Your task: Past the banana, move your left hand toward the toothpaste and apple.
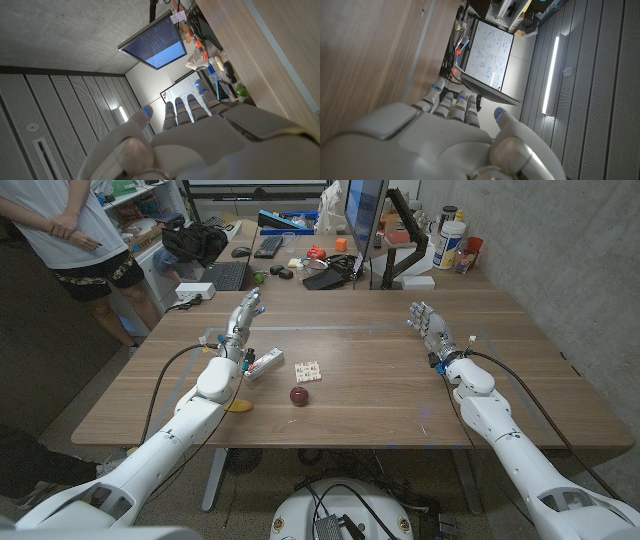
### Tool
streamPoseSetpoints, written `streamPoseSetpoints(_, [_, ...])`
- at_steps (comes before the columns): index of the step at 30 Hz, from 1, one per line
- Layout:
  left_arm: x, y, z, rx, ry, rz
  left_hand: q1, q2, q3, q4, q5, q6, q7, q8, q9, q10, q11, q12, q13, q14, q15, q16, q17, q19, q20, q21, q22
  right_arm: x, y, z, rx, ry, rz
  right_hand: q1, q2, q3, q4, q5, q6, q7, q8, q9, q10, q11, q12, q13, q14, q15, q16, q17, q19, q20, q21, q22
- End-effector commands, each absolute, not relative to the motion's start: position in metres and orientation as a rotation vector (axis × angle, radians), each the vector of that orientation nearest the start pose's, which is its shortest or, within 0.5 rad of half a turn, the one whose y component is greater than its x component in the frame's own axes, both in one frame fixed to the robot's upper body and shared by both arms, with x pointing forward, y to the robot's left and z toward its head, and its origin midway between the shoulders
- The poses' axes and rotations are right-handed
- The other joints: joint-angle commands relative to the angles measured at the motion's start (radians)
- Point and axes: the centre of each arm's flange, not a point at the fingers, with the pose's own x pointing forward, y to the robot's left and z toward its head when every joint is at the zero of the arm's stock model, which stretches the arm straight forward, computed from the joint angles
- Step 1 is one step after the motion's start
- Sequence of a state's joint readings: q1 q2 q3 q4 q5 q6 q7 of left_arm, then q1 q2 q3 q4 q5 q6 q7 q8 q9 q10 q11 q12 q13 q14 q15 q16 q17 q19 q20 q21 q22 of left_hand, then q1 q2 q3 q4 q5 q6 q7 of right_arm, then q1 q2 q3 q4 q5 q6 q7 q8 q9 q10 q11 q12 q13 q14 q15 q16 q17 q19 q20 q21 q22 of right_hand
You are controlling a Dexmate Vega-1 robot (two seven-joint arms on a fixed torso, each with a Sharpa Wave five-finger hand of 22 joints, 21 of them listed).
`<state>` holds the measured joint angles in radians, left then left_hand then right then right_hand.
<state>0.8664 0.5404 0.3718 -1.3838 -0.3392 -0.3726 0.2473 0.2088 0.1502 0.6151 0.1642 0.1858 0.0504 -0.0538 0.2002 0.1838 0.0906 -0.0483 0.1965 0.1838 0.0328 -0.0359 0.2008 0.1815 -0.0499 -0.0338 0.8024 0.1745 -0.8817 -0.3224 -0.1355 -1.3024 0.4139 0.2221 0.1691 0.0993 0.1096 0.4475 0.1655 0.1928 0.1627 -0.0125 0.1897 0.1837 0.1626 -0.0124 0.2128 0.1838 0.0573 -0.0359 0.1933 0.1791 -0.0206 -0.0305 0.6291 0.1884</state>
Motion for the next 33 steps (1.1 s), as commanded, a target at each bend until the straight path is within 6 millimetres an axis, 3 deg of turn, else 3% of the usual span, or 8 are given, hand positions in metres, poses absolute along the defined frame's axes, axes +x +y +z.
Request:
streamPoseSetpoints(1, [0.619, 0.291, 0.005, 0.253, -0.809, 0.053, 0.014, 0.027, 0.011, 0.001, 0.002, 0.012, 0.002, 0.000, 0.005, 0.007, -0.003, 0.004, 0.003, 0.005, -0.009, 0.001, 0.003, 0.003, -0.020, -0.003, 0.004, 0.651, -0.288, -0.023, 0.006, -0.623, 0.210, -0.002, 0.081, 0.006, 0.000, 0.002, 0.008, -0.001, 0.004, 0.004, 0.013, -0.002, 0.002, 0.003, 0.010, -0.019, 0.005, 0.004, -0.003, -0.088, 0.000, 0.002])
streamPoseSetpoints(33, [0.605, 0.286, 0.018, 0.400, -0.929, 0.140, 0.021, 0.023, 0.024, -0.001, 0.000, 0.022, -0.005, -0.001, 0.005, 0.010, -0.005, 0.002, 0.003, 0.010, -0.012, -0.001, 0.003, 0.008, -0.018, -0.007, 0.004, 0.654, -0.281, -0.021, -0.001, -0.624, 0.211, -0.007, 0.080, 0.009, -0.002, 0.001, 0.013, -0.002, 0.004, 0.004, 0.016, -0.003, 0.003, 0.003, 0.012, -0.020, 0.005, 0.004, -0.003, -0.088, -0.003, 0.002])
